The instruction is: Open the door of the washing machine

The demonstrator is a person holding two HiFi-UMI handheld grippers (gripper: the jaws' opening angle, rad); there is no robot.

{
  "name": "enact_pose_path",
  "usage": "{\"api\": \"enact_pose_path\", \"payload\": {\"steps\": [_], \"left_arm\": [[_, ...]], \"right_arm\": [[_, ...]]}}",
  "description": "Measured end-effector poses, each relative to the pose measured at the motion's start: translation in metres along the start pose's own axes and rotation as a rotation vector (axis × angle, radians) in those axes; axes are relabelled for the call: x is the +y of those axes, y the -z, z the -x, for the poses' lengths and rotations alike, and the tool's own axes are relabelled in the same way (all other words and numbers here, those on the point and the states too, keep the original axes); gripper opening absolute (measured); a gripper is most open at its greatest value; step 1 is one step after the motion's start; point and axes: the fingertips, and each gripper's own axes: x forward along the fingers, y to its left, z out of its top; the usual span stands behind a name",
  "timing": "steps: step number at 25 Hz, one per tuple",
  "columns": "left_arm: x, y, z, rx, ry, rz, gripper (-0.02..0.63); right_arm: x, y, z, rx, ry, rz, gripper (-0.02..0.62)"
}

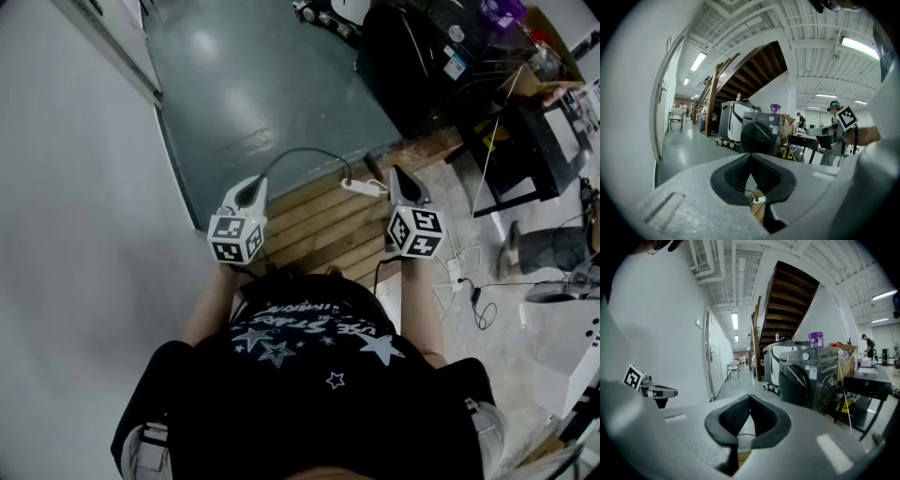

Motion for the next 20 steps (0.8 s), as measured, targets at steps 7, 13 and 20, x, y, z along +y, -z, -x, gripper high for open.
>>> {"api": "enact_pose_path", "payload": {"steps": [7,13,20], "left_arm": [[0.011,-0.019,0.0,-0.04,0.023,-0.032,0.011],[0.021,0.016,0.019,0.028,0.03,0.019,0.011],[0.058,0.035,0.05,0.051,0.042,0.044,0.01]], "right_arm": [[0.01,-0.001,0.001,-0.008,0.028,-0.004,0.003],[0.032,0.003,0.001,0.005,0.033,-0.002,0.003],[0.076,0.009,-0.007,-0.013,0.05,-0.016,0.004]]}}
